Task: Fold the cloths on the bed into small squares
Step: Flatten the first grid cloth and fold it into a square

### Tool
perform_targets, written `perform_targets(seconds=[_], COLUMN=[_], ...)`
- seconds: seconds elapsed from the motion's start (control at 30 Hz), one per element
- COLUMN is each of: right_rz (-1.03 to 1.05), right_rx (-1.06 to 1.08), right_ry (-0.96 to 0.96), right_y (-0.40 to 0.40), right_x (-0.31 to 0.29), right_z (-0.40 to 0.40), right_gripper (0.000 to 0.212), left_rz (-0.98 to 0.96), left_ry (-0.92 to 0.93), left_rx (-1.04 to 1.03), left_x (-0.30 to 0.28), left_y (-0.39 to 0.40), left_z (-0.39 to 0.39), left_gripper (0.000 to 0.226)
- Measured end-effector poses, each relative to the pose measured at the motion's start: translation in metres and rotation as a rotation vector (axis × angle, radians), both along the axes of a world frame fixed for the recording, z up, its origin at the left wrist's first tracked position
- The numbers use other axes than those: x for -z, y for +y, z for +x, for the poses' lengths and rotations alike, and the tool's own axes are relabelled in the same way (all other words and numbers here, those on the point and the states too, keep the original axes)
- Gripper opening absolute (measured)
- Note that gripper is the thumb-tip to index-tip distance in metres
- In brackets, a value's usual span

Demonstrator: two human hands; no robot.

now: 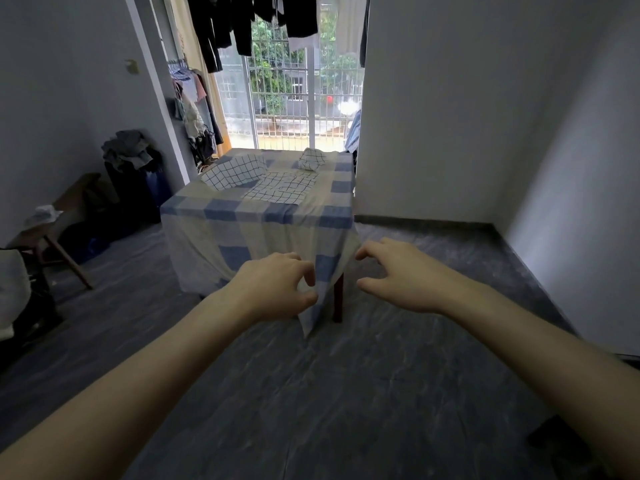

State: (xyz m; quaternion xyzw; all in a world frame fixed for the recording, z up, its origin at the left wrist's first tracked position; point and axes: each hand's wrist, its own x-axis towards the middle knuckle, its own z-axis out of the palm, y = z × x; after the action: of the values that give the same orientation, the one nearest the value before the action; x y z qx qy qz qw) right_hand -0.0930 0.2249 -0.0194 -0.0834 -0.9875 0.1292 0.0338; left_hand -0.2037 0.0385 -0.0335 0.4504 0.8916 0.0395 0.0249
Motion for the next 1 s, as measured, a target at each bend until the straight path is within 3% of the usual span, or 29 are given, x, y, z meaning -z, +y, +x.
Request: perform_targets(seconds=[0.63,1.0], right_rz=[-0.062,-0.148], right_rx=[-0.027,-0.130], right_ry=[0.058,0.010], right_y=[0.227,0.295], right_x=[-0.001,0.026], right_z=[-0.134,-0.225], right_gripper=[0.047,0.048], left_rz=[-0.046,-0.123], left_ry=[-0.012,-0.021], left_rx=[0.000,-0.095], left_x=[-0.009,0.012], left_y=[0.225,0.278], left_z=[-0.132,-0.207], left_gripper=[0.029,0.028])
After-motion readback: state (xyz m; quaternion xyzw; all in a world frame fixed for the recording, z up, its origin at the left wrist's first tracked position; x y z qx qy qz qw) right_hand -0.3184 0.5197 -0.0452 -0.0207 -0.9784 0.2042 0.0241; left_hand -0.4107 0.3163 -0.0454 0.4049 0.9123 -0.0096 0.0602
